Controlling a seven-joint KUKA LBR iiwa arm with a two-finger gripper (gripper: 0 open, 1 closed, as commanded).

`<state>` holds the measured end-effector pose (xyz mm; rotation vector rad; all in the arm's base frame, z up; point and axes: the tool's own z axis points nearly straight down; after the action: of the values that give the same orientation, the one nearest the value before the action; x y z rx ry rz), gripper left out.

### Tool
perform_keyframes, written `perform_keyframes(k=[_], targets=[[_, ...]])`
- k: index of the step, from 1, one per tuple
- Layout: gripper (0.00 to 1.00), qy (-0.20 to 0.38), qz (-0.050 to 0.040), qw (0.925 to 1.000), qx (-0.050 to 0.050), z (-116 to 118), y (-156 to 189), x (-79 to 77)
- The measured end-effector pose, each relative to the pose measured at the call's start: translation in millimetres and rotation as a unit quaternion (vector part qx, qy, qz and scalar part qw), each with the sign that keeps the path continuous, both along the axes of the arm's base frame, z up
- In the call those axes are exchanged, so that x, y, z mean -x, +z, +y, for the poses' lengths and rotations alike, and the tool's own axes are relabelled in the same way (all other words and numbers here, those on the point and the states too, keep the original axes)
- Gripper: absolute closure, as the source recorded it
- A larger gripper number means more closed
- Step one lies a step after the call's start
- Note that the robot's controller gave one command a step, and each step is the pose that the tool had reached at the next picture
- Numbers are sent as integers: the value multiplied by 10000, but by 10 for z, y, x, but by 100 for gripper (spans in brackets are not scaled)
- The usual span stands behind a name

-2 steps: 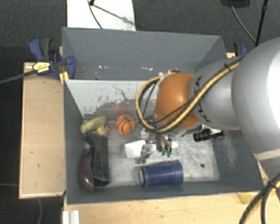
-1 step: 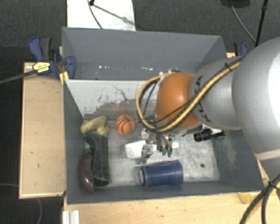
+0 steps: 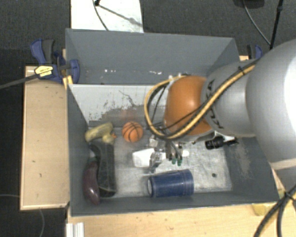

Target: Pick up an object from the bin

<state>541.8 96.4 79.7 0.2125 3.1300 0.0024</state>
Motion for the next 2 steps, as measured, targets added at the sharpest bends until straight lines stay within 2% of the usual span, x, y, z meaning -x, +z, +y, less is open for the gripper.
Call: perform_keyframes(k=[1, 2], targets=[[100, -1, 34, 10000, 5, -3, 51, 15], [100, -2, 56, 10000, 8, -6, 267, 28]])
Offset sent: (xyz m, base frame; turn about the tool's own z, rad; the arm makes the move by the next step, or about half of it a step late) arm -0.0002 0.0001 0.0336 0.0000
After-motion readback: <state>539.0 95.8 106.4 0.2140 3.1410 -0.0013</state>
